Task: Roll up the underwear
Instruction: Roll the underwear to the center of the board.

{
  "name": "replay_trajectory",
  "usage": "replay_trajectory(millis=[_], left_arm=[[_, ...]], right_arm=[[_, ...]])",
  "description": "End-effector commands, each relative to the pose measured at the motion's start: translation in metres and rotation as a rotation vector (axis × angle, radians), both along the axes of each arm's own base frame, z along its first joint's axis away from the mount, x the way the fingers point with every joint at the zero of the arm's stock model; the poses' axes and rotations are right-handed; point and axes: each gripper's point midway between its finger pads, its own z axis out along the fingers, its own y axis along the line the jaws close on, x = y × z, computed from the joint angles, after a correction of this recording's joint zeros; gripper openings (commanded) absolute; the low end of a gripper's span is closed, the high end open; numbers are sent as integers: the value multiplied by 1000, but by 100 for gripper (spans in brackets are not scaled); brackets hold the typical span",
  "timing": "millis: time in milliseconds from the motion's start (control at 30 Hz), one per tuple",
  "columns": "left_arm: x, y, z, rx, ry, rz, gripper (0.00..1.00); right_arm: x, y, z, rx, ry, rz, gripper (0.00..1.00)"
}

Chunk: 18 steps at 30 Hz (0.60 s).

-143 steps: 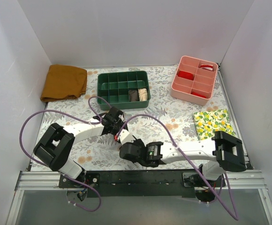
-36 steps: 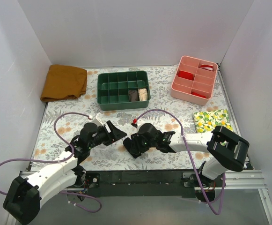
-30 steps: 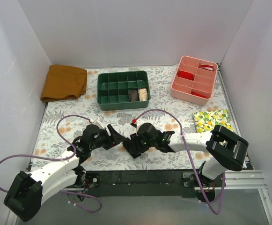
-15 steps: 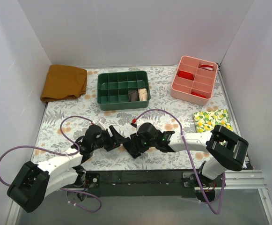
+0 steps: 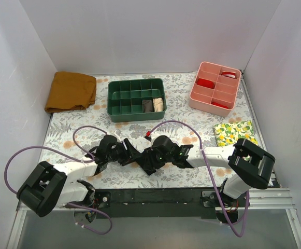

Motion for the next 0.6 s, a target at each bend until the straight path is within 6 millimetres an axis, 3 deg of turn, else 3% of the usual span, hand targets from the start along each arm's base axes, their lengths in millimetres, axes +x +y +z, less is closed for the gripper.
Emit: replay_trajectory(millis=[0, 333, 467, 567], left_arm=[[-12, 6, -26, 122, 69, -46, 46], [-23, 15, -50, 299, 153, -65, 12], [-28, 15, -54, 326, 174, -88, 5], [-29, 10, -55, 353, 175, -115, 2]], right_arm=[[-41, -81, -65, -359, 139, 44, 6], [-22, -86, -48, -383, 41, -25, 35], [-13, -85, -30, -356, -34, -57, 51], [-5, -84, -15, -335, -86, -86, 56]])
